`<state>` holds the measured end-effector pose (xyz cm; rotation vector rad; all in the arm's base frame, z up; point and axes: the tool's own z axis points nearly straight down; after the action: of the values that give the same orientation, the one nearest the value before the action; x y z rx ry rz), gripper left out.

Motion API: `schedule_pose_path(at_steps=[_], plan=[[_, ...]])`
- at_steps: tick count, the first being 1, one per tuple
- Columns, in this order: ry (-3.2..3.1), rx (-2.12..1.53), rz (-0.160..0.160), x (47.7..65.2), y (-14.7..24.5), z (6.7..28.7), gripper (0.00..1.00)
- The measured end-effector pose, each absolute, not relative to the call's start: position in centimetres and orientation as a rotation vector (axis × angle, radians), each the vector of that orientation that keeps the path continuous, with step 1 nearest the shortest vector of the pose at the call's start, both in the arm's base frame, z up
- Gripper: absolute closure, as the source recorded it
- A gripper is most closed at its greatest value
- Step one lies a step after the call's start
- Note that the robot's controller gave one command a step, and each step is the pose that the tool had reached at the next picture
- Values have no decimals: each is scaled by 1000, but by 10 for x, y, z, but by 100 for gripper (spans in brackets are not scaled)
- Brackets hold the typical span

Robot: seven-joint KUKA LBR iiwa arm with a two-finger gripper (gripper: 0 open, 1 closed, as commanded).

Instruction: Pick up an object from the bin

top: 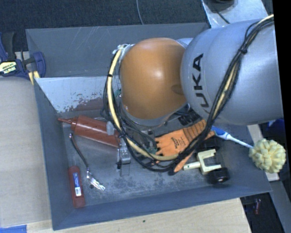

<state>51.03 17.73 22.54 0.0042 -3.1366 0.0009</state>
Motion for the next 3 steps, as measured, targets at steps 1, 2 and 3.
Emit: schedule_pose_path(at_steps=[1, 2, 3], plan=[[-3145, 0, -2, 512, 176, 229, 0], [-3144, 162, -3, 567, 173, 220, 0], [-3145, 196, -4, 621, 141, 185, 0]])
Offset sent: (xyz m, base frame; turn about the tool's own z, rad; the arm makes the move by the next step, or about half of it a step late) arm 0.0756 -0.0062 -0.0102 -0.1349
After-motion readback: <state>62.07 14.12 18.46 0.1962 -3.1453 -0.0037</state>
